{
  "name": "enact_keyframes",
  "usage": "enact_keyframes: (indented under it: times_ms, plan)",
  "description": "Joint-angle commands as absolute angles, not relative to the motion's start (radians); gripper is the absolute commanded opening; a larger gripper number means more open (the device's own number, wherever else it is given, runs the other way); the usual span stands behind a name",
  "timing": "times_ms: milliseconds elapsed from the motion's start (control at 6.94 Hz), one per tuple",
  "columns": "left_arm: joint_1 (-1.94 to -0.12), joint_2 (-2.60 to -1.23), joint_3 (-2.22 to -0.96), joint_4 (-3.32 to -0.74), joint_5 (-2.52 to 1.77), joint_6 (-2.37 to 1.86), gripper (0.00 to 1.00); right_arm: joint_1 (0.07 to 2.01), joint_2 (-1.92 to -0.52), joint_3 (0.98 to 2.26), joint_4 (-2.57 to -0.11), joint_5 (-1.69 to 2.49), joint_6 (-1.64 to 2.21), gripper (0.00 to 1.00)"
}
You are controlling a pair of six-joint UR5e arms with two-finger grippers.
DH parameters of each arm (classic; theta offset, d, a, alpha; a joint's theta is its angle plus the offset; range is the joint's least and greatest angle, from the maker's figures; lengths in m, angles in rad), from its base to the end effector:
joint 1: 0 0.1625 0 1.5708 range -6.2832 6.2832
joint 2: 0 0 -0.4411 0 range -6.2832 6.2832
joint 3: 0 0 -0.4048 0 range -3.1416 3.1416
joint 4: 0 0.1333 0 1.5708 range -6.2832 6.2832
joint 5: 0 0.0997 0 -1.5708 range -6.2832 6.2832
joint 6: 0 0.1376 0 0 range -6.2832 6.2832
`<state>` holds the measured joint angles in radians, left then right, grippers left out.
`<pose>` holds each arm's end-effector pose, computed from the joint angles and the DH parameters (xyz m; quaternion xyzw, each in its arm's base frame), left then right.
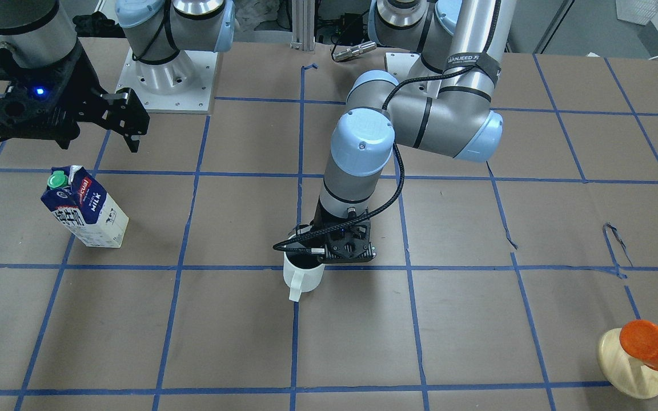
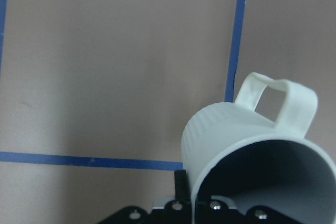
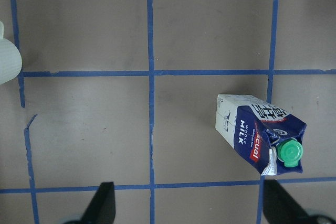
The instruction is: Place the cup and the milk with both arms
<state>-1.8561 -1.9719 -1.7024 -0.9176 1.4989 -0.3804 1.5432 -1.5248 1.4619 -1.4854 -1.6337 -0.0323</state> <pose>-0.3165 -0.5704 0.2387 0.0453 -0.9965 0.0451 0.0536 0.1102 -0.5241 0.4890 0.0027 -0.9994 -0.0122 0.0311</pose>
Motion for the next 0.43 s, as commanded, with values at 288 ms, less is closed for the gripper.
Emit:
enact_keyframes:
  times_ms: [288]
  plan:
    - [-1.867, -1.988, -1.718, -0.914, 1.499, -0.386, 0.5, 1.543, -1.523, 1.462, -1.482, -1.634, -0.034, 1.0]
